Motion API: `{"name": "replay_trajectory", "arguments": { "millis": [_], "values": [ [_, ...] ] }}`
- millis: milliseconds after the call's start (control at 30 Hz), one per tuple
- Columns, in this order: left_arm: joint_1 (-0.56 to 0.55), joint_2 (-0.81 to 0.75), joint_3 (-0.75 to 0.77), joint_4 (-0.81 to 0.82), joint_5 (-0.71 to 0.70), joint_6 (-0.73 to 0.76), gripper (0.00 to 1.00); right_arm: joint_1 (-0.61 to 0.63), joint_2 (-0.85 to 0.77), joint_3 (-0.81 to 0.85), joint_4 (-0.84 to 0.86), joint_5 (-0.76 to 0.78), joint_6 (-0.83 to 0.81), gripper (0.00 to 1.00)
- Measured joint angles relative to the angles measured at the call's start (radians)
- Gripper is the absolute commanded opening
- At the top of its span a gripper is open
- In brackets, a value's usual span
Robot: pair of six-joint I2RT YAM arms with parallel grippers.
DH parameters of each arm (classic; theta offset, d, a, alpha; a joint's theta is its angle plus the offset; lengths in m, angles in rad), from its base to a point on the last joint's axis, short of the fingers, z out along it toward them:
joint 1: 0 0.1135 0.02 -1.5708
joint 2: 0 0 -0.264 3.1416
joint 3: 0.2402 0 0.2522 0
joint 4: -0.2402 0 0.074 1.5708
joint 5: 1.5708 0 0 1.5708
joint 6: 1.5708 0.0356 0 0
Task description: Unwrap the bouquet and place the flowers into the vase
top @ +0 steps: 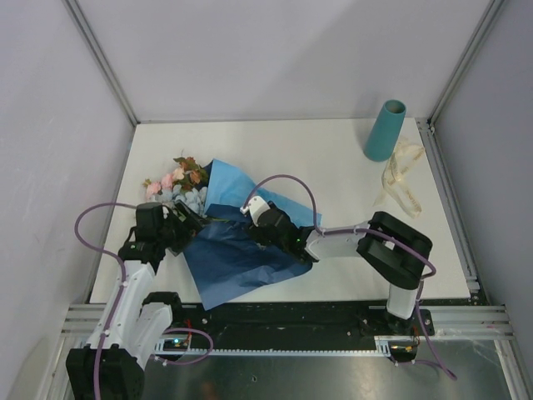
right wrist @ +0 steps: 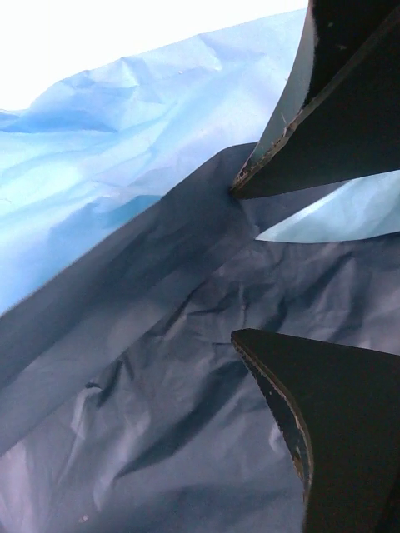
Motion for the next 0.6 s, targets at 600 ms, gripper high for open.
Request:
{"name": "replay_trajectory", "arguments": {
  "millis": [600],
  "values": [
    [0.000, -0.103, 0.260, -0.102, -0.294, 0.042, 0.97, -0.029, 0.253, 0.314, -0.133, 0.108, -0.021, 0.58]
  ]
}}
